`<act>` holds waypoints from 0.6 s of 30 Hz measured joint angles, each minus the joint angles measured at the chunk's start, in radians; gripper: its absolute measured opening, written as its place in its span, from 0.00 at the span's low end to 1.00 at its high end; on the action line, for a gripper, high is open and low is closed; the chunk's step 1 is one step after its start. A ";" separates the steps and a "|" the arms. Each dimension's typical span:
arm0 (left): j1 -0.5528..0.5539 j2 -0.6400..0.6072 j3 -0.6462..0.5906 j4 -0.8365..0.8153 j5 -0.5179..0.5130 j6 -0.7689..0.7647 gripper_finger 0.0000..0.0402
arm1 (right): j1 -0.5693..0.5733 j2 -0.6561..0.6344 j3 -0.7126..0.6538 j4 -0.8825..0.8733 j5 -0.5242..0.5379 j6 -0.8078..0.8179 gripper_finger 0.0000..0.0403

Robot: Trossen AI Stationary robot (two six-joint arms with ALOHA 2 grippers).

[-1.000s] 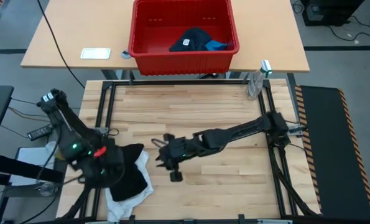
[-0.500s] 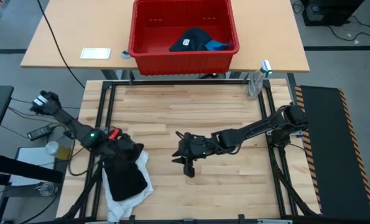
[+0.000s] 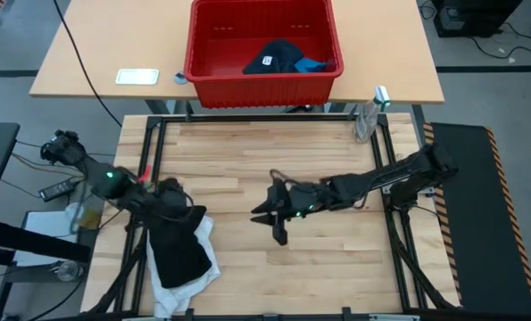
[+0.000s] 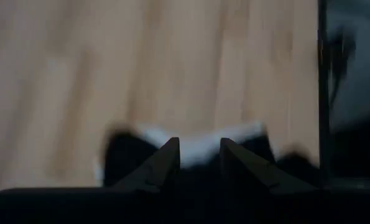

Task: Fold Laundry from Bin
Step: Stack the folded black shirt on top of the folded white polo shirt, then remove the dark blue shorts from the red bin and place them on the table

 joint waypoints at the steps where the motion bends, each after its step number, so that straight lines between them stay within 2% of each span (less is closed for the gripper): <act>1: 0.000 0.000 0.030 0.011 -0.064 0.014 0.29 | -0.004 -0.019 0.000 0.001 0.000 -0.016 0.29; 4: 0.005 0.000 0.108 0.034 -0.335 0.038 0.29 | -0.007 -0.075 0.000 -0.006 -0.002 -0.040 0.29; 5: 0.022 0.000 0.132 0.025 -0.394 0.026 0.29 | -0.006 -0.092 0.000 -0.006 -0.002 -0.040 0.29; 7: 0.099 -0.001 0.167 0.007 -0.426 0.012 0.29 | -0.011 -0.116 0.001 -0.008 0.026 -0.055 0.29; 11: 0.321 0.019 0.183 0.067 -0.316 0.041 0.29 | -0.059 -0.166 0.001 -0.021 0.103 -0.101 0.28; 14: 0.488 0.032 0.181 0.161 -0.203 0.119 0.29 | -0.134 -0.195 0.001 -0.068 0.105 -0.062 0.25; 18: 0.708 0.080 0.182 0.300 -0.032 0.262 0.29 | -0.270 -0.212 0.001 -0.094 0.010 -0.051 0.21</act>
